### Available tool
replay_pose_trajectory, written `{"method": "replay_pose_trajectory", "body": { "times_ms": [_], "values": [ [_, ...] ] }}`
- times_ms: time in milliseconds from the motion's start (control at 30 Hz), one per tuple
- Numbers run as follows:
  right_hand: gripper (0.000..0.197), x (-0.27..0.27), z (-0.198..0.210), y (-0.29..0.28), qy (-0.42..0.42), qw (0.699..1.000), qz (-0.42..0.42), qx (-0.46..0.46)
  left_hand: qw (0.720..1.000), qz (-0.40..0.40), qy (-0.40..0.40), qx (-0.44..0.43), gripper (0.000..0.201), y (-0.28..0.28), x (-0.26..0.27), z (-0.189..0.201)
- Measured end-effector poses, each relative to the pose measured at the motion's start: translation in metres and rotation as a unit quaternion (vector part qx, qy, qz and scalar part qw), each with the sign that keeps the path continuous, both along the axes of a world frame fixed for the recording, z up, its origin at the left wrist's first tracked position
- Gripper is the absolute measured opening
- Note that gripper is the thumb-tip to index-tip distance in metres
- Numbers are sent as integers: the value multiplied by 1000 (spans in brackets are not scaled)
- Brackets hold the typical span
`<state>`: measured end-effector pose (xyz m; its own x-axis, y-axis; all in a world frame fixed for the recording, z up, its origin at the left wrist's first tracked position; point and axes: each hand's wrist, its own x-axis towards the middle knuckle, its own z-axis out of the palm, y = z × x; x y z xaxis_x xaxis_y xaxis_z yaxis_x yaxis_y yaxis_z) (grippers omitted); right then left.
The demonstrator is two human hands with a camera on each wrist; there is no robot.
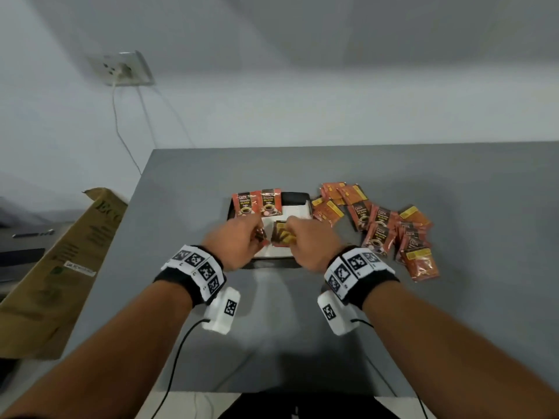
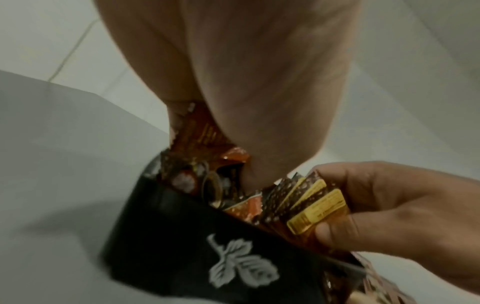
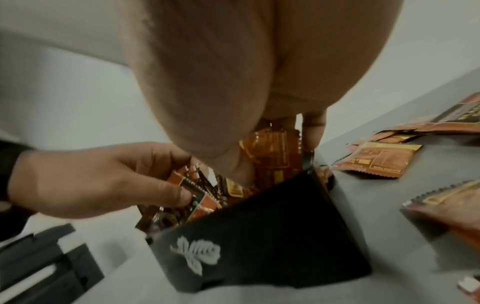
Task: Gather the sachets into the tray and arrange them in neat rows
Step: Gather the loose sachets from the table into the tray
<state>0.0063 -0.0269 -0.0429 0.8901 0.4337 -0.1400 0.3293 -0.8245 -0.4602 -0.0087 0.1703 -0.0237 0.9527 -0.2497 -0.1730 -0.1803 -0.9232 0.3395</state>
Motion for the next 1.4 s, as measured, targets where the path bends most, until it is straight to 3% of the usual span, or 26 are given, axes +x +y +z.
{"method": "replay_pose_trajectory", "body": {
  "times_ms": [100,233,333,433,567,800,867,967,1100,1233,1300,1400],
  "values": [
    [31,-7,-5,11,2,995,47,-89,998,-43,33,38,26,10,-4,-13],
    [50,-19,-5,14,0,983,91,-162,992,-96,39,69,68,12,-4,-25],
    [70,-32,-11,14,-21,977,108,-185,983,-127,13,131,59,11,-7,-32],
    [71,-43,-18,19,-73,984,77,-144,986,-117,-10,122,48,9,-13,-40],
    [51,-44,-27,19,-107,983,59,-140,989,-95,-24,109,49,6,-17,-39],
    [67,-39,-15,5,-73,992,72,-77,994,-66,-18,83,57,0,-17,-28],
    [63,-32,-9,-6,-63,997,41,-30,997,-52,-29,50,60,-6,-16,-21],
    [46,-9,-6,-43,-70,994,-80,34,998,-31,-45,-14,60,-26,-12,-4],
    [26,19,-15,-117,-67,973,-213,-50,997,-27,-50,-55,59,-72,-5,12],
    [51,21,-34,-153,14,957,-227,-180,996,-50,-4,-76,33,-124,-4,13],
    [61,19,-43,-156,18,957,-210,-197,994,-68,70,-54,29,-150,-5,10],
    [63,17,-50,-158,1,961,-211,-178,990,-71,115,25,35,-179,-2,-1]
  ]
}}
